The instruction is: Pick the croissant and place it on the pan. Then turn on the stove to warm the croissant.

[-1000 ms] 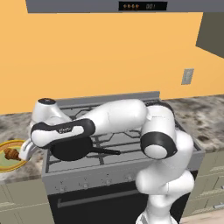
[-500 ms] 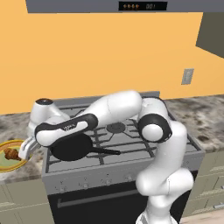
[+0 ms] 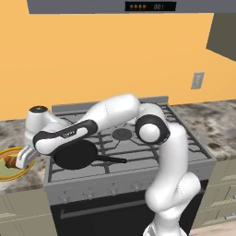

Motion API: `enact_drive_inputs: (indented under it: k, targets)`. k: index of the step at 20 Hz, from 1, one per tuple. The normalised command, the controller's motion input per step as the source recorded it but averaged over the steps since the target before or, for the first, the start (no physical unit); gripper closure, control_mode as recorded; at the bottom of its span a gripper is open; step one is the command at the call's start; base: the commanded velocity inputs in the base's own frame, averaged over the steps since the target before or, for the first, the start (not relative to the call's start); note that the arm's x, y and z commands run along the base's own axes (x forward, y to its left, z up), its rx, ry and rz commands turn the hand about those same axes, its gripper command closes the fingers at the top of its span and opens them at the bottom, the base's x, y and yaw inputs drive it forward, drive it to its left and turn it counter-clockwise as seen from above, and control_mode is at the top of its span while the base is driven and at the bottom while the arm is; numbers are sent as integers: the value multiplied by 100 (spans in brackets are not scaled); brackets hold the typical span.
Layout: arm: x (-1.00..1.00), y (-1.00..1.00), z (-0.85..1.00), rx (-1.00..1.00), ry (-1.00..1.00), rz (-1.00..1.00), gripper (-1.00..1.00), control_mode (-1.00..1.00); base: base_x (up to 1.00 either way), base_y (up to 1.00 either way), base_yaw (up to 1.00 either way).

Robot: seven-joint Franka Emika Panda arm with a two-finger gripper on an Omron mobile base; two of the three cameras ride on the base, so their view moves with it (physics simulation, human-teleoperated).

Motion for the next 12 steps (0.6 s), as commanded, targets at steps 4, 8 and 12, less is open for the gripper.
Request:
enact_drive_inputs:
  k: [4, 8, 12]
  targets:
    - [25, 10, -12, 0, 0, 0, -100, -100, 0, 0, 0]
    - [25, 9, -13, 0, 0, 0, -100, -100, 0, 0, 0]
    - [24, 11, -21, 0, 0, 0, -100, -100, 0, 0, 0]
